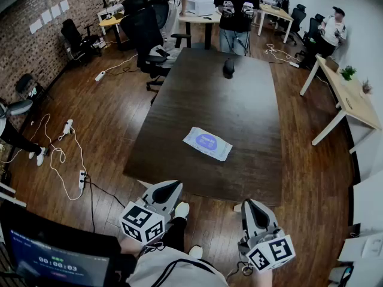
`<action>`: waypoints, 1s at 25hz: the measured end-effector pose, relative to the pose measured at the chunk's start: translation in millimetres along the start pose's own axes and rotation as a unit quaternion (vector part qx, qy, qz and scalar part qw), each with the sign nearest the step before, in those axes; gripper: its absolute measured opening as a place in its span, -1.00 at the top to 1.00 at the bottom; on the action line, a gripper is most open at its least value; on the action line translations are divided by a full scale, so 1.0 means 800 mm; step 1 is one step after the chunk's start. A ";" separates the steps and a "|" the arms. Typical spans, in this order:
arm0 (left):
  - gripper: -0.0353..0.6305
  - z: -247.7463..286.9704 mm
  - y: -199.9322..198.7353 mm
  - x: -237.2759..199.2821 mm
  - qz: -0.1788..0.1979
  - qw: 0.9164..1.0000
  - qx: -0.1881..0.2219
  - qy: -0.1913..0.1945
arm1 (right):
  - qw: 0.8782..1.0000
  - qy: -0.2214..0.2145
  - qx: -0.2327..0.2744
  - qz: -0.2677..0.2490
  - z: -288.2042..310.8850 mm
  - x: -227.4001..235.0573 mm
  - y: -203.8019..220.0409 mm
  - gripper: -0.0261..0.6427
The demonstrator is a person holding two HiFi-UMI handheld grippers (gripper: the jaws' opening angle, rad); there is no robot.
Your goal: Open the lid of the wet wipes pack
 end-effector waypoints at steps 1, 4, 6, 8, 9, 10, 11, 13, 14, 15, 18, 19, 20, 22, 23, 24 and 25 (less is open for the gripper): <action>0.90 0.014 -0.004 -0.010 0.003 1.000 -0.003 0.005 | 1.000 -0.003 0.001 -0.011 0.014 0.003 -0.003 0.92; 0.90 0.055 -0.011 -0.068 0.012 1.000 -0.010 0.021 | 0.999 -0.009 0.003 -0.039 0.085 0.004 -0.003 0.92; 0.90 0.082 -0.011 -0.124 0.023 0.999 -0.023 0.033 | 0.999 -0.009 -0.001 -0.050 0.152 0.002 0.003 0.92; 0.90 0.107 -0.012 -0.169 0.029 0.998 -0.043 0.043 | 0.998 -0.006 -0.012 -0.060 0.210 0.003 0.006 0.92; 0.90 0.119 -0.012 -0.186 0.030 0.997 -0.054 0.048 | 0.997 -0.005 -0.019 -0.068 0.234 0.004 0.006 0.92; 0.90 0.130 -0.011 -0.201 0.032 0.996 -0.067 0.053 | 0.997 -0.004 -0.025 -0.078 0.255 0.005 0.006 0.92; 0.90 0.142 -0.011 -0.215 0.034 0.994 -0.081 0.058 | 0.996 -0.003 -0.030 -0.087 0.274 0.007 0.006 0.92; 0.90 0.166 -0.008 -0.241 0.038 0.991 -0.114 0.065 | 0.994 0.001 -0.040 -0.098 0.310 0.012 0.007 0.92; 0.90 0.177 -0.004 -0.253 0.037 0.989 -0.129 0.067 | 0.994 0.004 -0.045 -0.101 0.326 0.015 0.008 0.92; 0.90 0.186 -0.001 -0.264 0.033 0.987 -0.141 0.068 | 0.993 0.006 -0.051 -0.102 0.340 0.017 0.010 0.92; 0.90 0.214 0.011 -0.288 0.028 0.983 -0.167 0.076 | 0.991 0.005 -0.072 -0.110 0.376 0.023 0.019 0.92; 0.90 0.222 0.015 -0.292 0.028 0.981 -0.176 0.082 | 0.990 0.001 -0.081 -0.118 0.386 0.024 0.024 0.92; 0.90 0.229 0.019 -0.294 0.026 0.979 -0.184 0.088 | 0.988 -0.004 -0.091 -0.128 0.396 0.025 0.030 0.92; 0.90 0.240 0.029 -0.298 0.023 0.975 -0.198 0.095 | 0.981 -0.017 -0.116 -0.152 0.413 0.027 0.045 0.92; 0.90 0.245 0.034 -0.300 0.025 0.974 -0.205 0.094 | 0.978 -0.027 -0.130 -0.162 0.421 0.028 0.054 0.92; 0.90 0.249 0.041 -0.304 0.028 0.972 -0.215 0.092 | 0.975 -0.037 -0.142 -0.169 0.429 0.028 0.064 0.92; 0.90 0.253 0.049 -0.309 0.033 0.970 -0.226 0.089 | 0.972 -0.047 -0.151 -0.173 0.437 0.028 0.075 0.92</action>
Point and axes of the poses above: the fingertips, and each gripper's own axes: z forward along the fingers, x to its right, y out of its underside, the point moved 7 cm from there along -z, backward along the fingers, and after that the axes turned 15 degrees about y, right-handed, at the moved point
